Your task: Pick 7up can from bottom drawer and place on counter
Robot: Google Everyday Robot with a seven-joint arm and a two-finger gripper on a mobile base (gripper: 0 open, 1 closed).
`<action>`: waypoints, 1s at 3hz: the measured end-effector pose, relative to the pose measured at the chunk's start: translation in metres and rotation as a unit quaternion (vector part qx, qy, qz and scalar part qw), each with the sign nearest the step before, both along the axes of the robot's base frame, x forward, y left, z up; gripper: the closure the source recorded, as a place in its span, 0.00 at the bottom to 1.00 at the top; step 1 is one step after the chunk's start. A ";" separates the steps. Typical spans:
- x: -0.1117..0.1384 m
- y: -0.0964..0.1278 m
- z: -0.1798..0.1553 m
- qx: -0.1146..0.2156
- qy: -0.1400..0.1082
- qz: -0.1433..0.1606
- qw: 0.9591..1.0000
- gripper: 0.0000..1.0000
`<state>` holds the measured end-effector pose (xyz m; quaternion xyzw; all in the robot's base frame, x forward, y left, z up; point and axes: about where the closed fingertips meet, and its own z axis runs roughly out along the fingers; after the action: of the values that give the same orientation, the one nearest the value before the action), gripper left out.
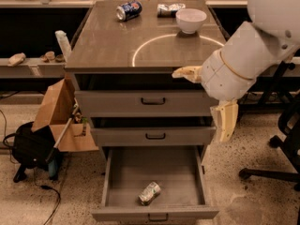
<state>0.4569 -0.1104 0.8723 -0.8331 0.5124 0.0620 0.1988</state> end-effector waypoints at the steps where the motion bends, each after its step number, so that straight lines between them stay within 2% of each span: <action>1: 0.003 0.006 -0.029 0.001 0.015 -0.013 1.000 0.00; 2: 0.006 0.009 -0.043 0.001 0.019 -0.020 1.000 0.00; 3: 0.014 0.017 -0.074 0.005 0.043 -0.022 0.999 0.00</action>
Offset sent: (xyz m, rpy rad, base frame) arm 0.0116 0.0104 -0.0610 0.0040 0.0512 -0.0608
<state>0.4708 -0.0932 0.7980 -0.8174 0.5379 0.0965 0.1822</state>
